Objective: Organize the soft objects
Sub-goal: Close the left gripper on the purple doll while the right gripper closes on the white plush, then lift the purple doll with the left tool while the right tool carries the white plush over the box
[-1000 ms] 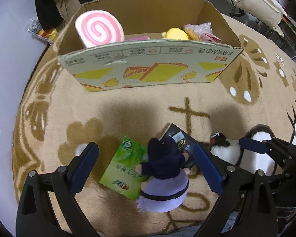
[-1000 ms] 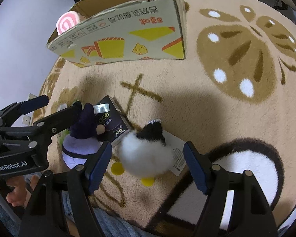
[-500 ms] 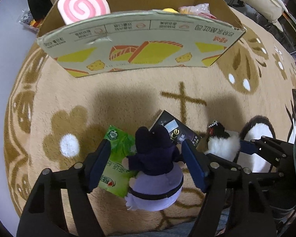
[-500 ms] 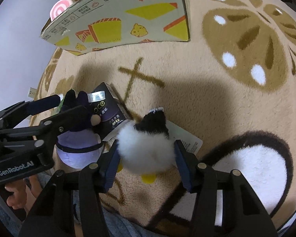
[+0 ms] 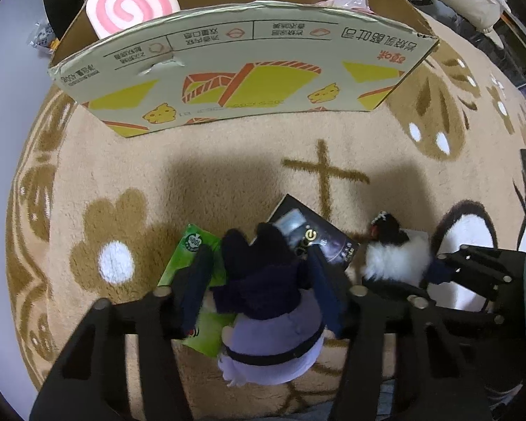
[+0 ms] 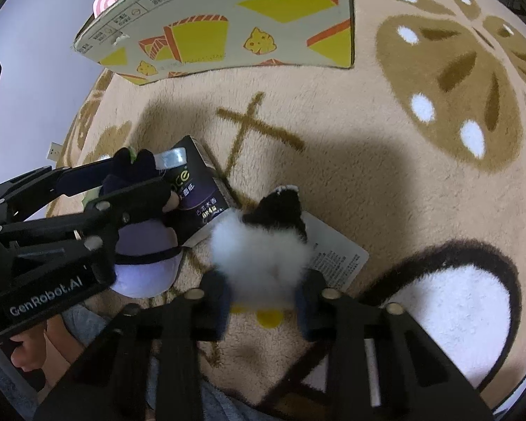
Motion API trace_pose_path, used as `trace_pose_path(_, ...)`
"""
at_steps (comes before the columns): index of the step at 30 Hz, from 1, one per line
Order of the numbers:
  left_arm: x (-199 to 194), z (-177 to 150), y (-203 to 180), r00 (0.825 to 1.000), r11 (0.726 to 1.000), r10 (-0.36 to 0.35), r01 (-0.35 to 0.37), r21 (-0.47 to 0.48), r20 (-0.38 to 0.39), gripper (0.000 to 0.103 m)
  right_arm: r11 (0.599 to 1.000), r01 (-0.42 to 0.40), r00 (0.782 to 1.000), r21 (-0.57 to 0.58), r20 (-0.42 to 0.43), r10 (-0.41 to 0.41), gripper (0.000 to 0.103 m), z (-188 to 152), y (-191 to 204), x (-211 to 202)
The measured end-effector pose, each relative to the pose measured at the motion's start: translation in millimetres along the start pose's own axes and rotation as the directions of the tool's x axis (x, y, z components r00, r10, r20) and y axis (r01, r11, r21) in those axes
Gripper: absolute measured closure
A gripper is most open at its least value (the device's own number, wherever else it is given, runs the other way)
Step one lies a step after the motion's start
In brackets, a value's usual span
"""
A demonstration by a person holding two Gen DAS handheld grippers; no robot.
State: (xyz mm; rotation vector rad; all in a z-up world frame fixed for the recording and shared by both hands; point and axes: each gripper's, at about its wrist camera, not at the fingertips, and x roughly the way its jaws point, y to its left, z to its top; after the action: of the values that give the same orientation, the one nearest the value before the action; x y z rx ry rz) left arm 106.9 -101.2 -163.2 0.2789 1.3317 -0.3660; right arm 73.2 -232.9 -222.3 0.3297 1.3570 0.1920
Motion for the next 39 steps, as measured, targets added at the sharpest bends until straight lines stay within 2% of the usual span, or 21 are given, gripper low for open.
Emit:
trace_pose_path(4,-2,-3,3,1.0,1.0,-0.016,0.016,-0.006,0.013,0.068,1.0,-0.006,1.0,0.007,0.023,0.006,0.075,0,-1,-4)
trace_pose_path(7,-5,-4,6,0.999,1.0,-0.027,0.027,-0.016,0.028,0.071,1.0,-0.001,0.999,0.007,0.051,0.0,0.076,0,-2,-10)
trace_pose_path(14,-21,-7,10,0.997,1.0,-0.008,0.009,-0.014,0.077,0.072,1.0,-0.008,0.992,0.017,0.124,0.006,0.076,0,-7,-26)
trace_pose_path(22,-41,-13,23,0.989,0.998,-0.002,0.01,-0.056,0.149,0.071,1.0,0.007,0.968,-0.014,0.251,-0.003,0.076,-1,-6,-56)
trace_pose_path(28,-63,-21,28,0.972,0.995,0.024,-0.001,-0.1,0.232,0.071,0.999,0.016,0.95,-0.035,0.312,-0.004,0.076,-5,-2,-73)
trace_pose_path(35,-98,-28,38,0.928,0.99,0.06,-0.01,-0.138,0.369,0.071,0.997,0.031,0.923,-0.071,0.384,-0.001,0.076,-10,7,-91)
trace_pose_path(39,-108,-29,47,0.914,0.986,0.072,-0.005,-0.165,0.4,0.071,0.997,0.035,0.917,-0.072,0.399,-0.003,0.076,-11,10,-94)
